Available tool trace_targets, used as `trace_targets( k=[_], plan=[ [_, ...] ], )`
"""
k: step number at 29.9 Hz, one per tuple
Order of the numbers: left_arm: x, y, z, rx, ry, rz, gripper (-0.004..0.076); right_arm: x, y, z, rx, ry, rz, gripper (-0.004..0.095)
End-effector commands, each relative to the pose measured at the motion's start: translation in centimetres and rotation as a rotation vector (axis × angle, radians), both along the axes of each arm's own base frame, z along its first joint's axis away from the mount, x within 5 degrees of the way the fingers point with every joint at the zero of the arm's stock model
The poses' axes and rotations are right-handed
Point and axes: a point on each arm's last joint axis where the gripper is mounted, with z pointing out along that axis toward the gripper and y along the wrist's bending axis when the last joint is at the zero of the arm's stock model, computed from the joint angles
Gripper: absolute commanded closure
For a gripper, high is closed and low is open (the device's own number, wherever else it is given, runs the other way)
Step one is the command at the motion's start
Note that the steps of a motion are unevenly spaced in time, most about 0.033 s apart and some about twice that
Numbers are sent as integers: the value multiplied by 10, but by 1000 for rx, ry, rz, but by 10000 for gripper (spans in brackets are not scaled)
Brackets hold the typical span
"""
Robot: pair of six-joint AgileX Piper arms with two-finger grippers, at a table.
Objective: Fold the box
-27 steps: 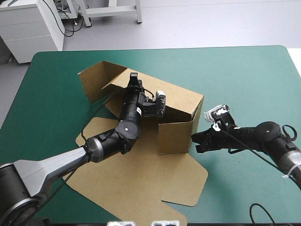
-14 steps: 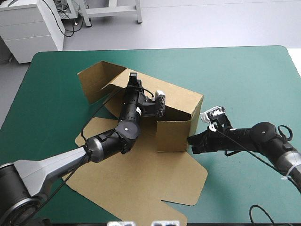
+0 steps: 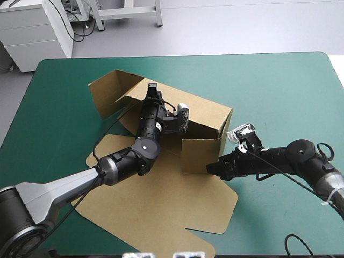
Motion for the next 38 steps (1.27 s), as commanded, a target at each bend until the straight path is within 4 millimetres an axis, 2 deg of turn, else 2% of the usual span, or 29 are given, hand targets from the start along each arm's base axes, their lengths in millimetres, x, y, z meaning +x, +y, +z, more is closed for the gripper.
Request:
trace_targets(
  k=[1,12,27,31,38],
  plan=[
    [-2,4,34,-4,-150,-10,731,0,1,14,44,-44,-10,151],
    [-2,4,34,-4,-150,-10,731,12,-5,14,28,-73,-165,156],
    [-3,3,34,-7,-147,-10,731,5,43,18,3,-191,-301,157],
    [-3,3,34,-7,-147,-10,731,5,47,20,12,-225,-360,157],
    [-3,3,34,-7,-147,-10,731,13,43,27,31,-320,-467,158]
  ],
)
